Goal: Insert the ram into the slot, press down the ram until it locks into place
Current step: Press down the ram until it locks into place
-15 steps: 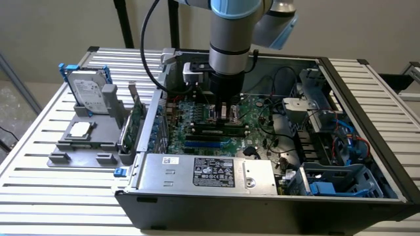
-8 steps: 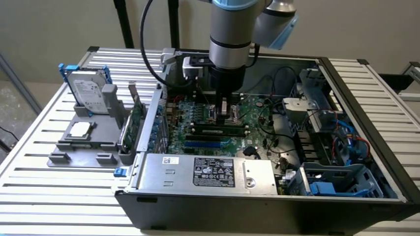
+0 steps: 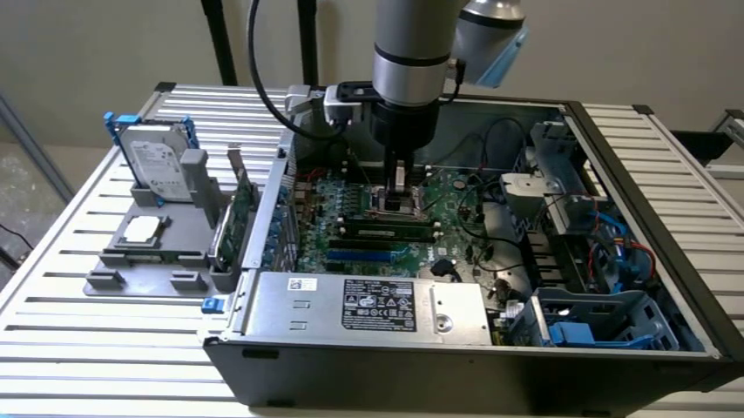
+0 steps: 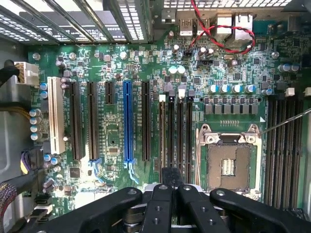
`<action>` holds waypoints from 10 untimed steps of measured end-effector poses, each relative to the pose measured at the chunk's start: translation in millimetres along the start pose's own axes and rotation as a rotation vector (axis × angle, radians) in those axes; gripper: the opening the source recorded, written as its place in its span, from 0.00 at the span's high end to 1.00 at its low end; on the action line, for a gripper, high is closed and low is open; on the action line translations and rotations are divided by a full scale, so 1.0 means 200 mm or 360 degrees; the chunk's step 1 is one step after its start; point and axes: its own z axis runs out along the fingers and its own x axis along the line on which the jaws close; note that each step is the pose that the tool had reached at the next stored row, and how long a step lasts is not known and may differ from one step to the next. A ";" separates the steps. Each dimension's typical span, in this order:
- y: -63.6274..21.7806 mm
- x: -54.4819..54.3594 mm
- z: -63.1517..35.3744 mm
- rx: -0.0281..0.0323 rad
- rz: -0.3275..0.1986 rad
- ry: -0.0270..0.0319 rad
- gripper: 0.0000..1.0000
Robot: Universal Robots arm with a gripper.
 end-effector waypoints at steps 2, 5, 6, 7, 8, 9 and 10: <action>0.000 0.00 0.000 0.00000 0.0000 -0.00001 0.89; 0.000 0.00 0.000 0.00000 0.0000 0.00000 0.89; 0.000 0.00 0.000 0.00000 0.0000 0.00000 0.89; 0.000 0.00 0.000 -0.00001 0.0000 0.00000 0.89; 0.000 0.00 0.000 0.00000 0.0000 0.00000 0.89; 0.000 0.00 0.000 -0.00001 0.0000 0.00000 0.89; 0.000 0.00 0.000 0.00000 0.0000 0.00000 0.89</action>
